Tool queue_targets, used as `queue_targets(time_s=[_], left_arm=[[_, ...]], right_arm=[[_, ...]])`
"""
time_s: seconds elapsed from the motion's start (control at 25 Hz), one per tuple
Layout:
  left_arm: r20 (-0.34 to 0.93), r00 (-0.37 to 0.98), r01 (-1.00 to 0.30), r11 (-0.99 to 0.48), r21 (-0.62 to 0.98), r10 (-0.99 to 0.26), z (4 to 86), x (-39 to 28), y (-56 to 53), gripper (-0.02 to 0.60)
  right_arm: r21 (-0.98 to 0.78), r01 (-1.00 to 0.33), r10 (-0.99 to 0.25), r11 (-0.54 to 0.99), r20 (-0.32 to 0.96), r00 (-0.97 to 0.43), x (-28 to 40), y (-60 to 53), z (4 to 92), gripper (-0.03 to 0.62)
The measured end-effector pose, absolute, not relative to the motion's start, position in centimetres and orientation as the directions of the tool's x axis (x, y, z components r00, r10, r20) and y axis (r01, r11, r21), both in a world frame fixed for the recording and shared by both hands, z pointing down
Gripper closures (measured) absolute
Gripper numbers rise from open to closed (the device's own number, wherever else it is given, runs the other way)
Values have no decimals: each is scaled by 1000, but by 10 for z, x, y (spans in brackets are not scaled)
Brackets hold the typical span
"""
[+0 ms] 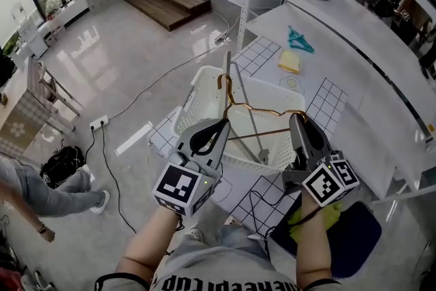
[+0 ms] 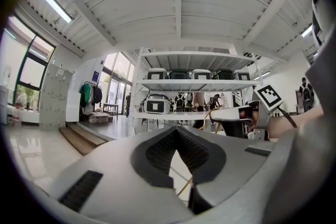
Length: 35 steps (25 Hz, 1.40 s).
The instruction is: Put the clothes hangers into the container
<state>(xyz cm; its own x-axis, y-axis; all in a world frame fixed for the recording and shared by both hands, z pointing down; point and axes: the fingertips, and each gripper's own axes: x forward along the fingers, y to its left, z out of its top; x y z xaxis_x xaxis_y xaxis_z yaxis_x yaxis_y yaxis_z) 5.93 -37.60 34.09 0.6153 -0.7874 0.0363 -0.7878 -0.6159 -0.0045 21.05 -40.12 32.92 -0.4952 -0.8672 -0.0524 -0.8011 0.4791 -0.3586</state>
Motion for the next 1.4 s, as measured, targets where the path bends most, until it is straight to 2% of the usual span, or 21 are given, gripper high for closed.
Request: queue_targets(time_s=[0.24, 0.6, 1.2, 1.4], left_arm=[[31, 622, -782, -623, -16, -782, 345, 66, -381, 569], [38, 632, -774, -633, -17, -774, 346, 78, -382, 569], [41, 635, -771, -636, -23, -772, 346, 88, -377, 569], [41, 645, -763, -646, -23, -763, 346, 94, -374, 569]], right_arm=[[-354, -825, -881, 441, 6, -474, 228, -406, 349, 519], [-195, -900, -886, 389, 187, -423, 238, -406, 392, 513], [-185, -936, -886, 298, 311, -343, 277, -400, 429, 497], [-196, -933, -884, 303, 308, -352, 281, -393, 432, 484]])
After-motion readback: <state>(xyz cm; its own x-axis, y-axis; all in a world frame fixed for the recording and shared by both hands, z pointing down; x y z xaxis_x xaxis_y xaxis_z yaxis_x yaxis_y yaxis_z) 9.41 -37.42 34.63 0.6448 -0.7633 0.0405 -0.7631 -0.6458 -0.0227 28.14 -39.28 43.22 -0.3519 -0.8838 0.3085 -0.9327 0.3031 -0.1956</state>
